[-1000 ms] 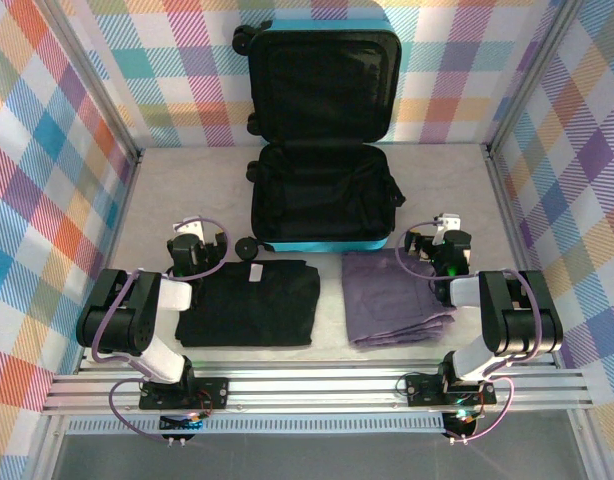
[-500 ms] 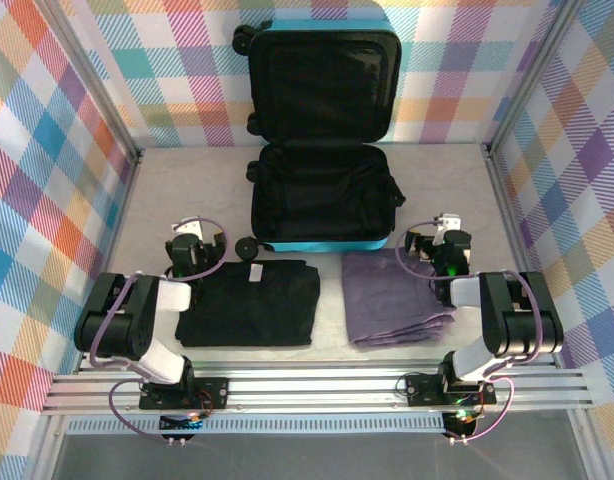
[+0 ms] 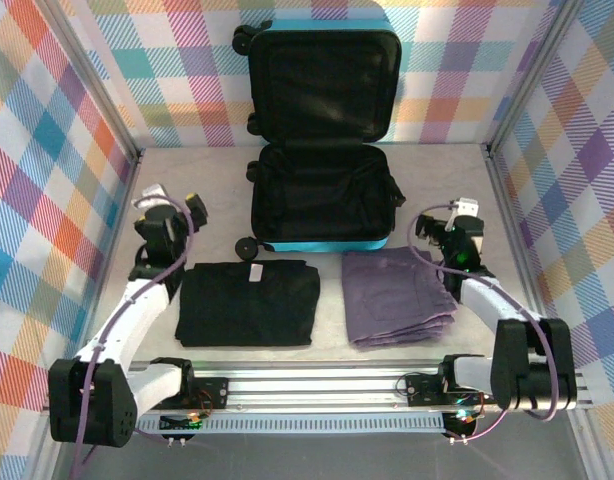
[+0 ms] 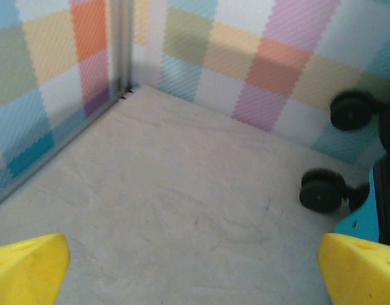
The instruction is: Pack the luggage
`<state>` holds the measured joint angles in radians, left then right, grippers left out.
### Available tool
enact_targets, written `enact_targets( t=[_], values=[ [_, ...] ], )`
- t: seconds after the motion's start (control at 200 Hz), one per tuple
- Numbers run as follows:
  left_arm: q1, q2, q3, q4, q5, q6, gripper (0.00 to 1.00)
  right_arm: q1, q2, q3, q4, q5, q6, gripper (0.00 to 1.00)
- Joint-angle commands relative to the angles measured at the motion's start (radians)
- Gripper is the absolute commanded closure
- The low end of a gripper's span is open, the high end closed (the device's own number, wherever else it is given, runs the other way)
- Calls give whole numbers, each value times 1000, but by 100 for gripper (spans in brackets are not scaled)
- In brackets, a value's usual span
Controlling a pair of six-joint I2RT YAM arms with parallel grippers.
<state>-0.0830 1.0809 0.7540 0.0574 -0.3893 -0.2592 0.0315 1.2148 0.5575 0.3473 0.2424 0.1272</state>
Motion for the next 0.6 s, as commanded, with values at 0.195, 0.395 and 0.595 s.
enact_targets(
  t=[0.195,0.395,0.595],
  values=[
    [-23,-84,131,-823,23,-395,0,214,-160,266,-582,59,174,3],
    [-28,-39,170,-1042,144,-385,0,421,-186,272,-718,-61,372,8],
    [-31,-62,110,-1090,217,-380,0,700,-96,225,-703,-7,531,12]
  ],
)
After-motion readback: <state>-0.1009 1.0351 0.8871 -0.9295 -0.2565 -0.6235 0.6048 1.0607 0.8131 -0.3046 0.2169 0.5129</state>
